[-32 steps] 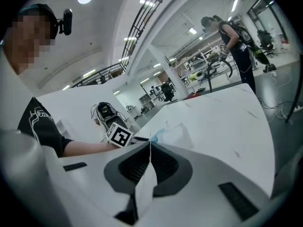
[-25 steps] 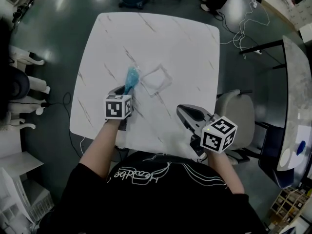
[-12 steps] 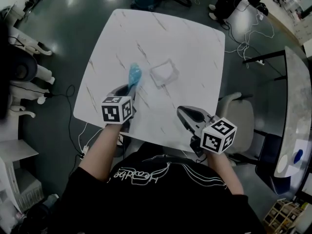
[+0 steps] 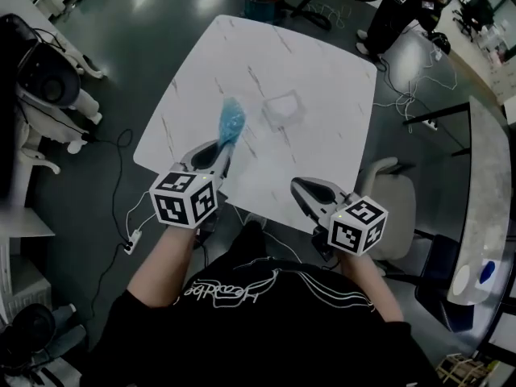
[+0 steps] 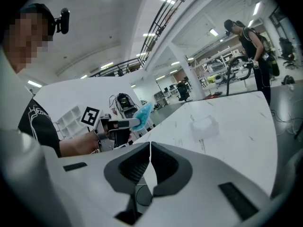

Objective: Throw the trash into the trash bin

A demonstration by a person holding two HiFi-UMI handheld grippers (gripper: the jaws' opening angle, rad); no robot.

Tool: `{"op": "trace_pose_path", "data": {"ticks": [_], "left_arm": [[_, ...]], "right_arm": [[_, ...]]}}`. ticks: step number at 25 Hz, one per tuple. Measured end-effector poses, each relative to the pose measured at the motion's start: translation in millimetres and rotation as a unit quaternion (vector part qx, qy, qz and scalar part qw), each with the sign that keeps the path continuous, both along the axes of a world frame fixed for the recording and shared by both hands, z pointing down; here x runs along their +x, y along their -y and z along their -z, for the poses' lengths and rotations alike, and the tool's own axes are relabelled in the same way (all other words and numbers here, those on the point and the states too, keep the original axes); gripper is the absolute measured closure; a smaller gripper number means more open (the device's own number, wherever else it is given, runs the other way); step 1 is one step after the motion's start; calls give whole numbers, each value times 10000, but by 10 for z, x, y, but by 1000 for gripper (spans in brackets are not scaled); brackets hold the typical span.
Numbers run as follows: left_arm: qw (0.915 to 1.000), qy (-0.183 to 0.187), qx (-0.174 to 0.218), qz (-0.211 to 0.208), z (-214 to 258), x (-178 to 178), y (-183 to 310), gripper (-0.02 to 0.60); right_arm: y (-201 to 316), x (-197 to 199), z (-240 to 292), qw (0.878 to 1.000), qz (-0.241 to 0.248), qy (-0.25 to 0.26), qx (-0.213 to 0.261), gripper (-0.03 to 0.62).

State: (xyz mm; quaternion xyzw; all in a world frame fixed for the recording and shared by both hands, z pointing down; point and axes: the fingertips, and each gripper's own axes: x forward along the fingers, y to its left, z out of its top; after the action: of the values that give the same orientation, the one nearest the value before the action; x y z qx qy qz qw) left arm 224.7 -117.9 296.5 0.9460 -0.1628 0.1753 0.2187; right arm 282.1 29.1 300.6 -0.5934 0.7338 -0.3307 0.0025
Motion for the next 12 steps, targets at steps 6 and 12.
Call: {"op": "trace_pose_path", "data": {"ticks": [6, 12], "left_arm": [[9981, -599, 152, 69, 478, -482, -499, 549], [9948, -947, 185, 323, 721, -980, -905, 549]], "right_arm": [[-313, -376, 204, 9992, 230, -275, 165, 562], [-545, -671, 399, 9966, 534, -522, 358, 562]]}}
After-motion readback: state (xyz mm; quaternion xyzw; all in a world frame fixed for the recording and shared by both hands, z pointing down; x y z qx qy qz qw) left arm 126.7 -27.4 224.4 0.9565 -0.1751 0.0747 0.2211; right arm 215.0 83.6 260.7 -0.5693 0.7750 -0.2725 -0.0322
